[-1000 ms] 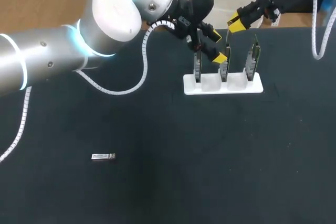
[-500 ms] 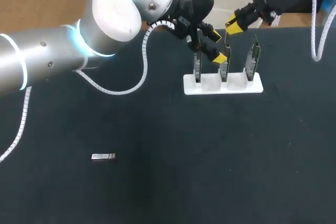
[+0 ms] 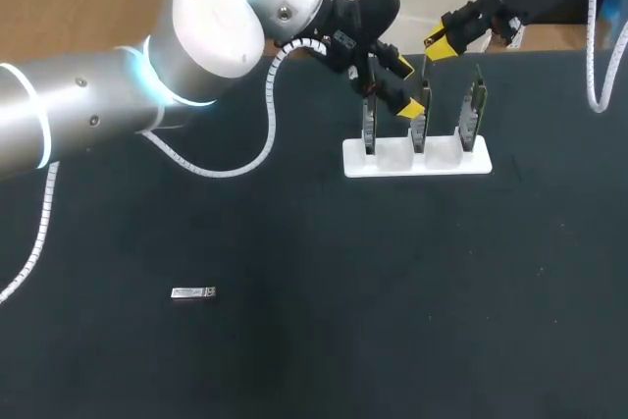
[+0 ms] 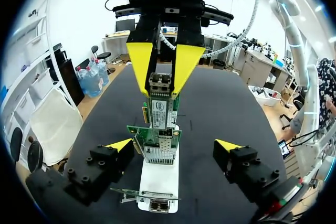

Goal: Pick up the optical module with the left hand, and insert it into the network port with the right hand.

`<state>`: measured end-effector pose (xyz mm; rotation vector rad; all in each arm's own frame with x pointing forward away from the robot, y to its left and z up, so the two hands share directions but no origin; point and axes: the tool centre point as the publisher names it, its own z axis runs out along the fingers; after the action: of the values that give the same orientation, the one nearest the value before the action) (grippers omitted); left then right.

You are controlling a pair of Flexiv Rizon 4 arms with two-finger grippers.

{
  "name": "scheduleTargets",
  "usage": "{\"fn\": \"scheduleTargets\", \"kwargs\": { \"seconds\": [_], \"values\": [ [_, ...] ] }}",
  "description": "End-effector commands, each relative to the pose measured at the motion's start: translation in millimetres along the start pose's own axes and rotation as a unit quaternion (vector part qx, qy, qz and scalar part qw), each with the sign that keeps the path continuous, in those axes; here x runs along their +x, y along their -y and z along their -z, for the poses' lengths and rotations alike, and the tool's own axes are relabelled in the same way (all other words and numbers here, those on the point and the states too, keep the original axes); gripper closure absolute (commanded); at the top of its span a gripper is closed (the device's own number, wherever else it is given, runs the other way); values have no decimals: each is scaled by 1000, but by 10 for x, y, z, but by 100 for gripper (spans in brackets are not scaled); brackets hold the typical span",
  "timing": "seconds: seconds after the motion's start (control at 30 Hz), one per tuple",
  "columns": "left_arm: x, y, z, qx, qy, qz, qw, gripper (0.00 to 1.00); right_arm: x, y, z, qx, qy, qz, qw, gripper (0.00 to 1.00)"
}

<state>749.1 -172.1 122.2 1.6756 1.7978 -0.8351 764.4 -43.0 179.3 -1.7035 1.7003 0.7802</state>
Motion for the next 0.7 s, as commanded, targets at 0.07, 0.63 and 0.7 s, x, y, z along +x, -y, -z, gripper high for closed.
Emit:
{"fn": "scheduleTargets", "kwargs": {
  "seconds": [0.07,0.63,0.7],
  "values": [
    [-10,-6,-3,0,-2,1,1000,0,-5,14,-2,-6,0,2,1000,100],
    [-10,-6,-3,0,-2,1,1000,0,76,-2,-50,-24,-10,-3,1000,100],
    [-10,-6,-3,0,-2,1,1000,0,86,-5,-54,-25,-10,-4,1000,100]
  ]
}}
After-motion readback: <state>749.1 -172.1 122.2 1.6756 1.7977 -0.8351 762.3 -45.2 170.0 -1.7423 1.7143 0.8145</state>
